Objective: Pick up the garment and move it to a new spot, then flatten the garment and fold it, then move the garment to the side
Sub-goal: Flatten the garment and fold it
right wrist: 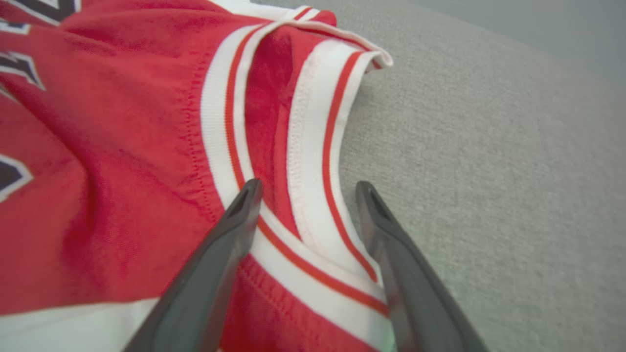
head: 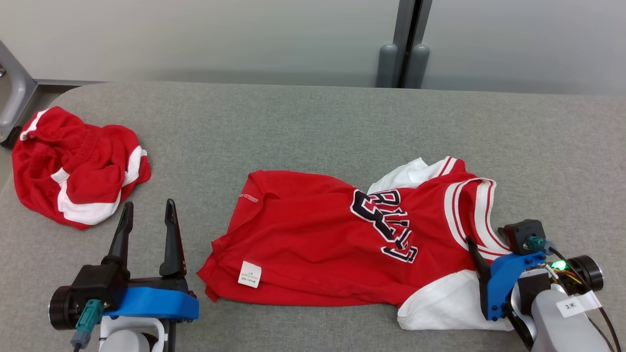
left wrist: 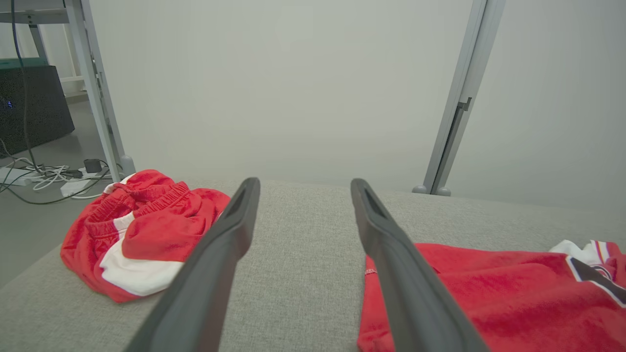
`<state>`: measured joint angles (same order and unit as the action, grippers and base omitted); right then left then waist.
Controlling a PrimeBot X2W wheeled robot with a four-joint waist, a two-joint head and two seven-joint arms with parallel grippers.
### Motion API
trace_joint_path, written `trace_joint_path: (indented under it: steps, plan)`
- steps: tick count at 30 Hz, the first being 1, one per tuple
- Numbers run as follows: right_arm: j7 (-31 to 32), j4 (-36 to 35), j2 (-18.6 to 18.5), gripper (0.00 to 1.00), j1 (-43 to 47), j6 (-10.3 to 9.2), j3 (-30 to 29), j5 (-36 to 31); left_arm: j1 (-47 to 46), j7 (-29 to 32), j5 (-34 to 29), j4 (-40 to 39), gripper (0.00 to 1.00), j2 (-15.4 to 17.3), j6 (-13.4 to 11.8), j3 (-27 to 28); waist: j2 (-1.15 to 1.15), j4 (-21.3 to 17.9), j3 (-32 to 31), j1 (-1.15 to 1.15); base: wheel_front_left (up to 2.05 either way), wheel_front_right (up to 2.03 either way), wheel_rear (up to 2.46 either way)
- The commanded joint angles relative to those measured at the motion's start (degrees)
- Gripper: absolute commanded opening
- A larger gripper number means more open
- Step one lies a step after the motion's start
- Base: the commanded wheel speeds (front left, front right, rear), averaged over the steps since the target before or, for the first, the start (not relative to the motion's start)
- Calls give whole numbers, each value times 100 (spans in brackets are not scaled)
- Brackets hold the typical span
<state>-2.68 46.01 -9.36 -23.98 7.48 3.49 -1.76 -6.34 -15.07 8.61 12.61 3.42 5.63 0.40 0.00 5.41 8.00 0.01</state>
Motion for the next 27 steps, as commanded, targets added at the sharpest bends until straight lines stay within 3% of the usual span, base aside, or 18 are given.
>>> trace_joint_path:
  steps: [1, 10, 11, 12, 13, 18, 27]
  plan:
    - [62, 108, -47, 100, -83, 2, 64, 37, -108, -15, -20, 8, 100, -7, 16, -1, 0, 34, 26, -1, 0, 0, 0]
    - [582, 653, -244, 100, -47, 10, 818, 389, -150, -16, -92, 26, 100, -35, 58, 36, 0, 79, 66, -1, 0, 0, 0]
    - [605, 666, -244, 44, -35, 10, 937, 483, -155, -15, -102, 28, 100, -36, 63, 39, 0, 79, 67, -1, 0, 0, 0]
    - [597, 640, -215, 8, -34, 11, 1037, 626, -162, -15, -108, 32, 100, -38, 68, 41, 0, 77, 67, -1, 0, 0, 0]
    - [601, 611, -205, 0, -49, 18, 1130, 727, -172, -16, -106, 35, 100, -41, 72, 45, 0, 73, 67, -1, 0, 0, 0]
    - [468, 443, -294, 0, -198, 15, 1402, 1304, -180, -16, -105, 73, 100, -49, 76, 57, 0, 30, 28, -1, 0, 0, 0]
    - [-713, 11, -366, 0, -480, 2, 1273, 1520, -38, -16, -160, 103, 100, -52, 96, 139, 0, -165, -221, -1, 0, 0, 0]
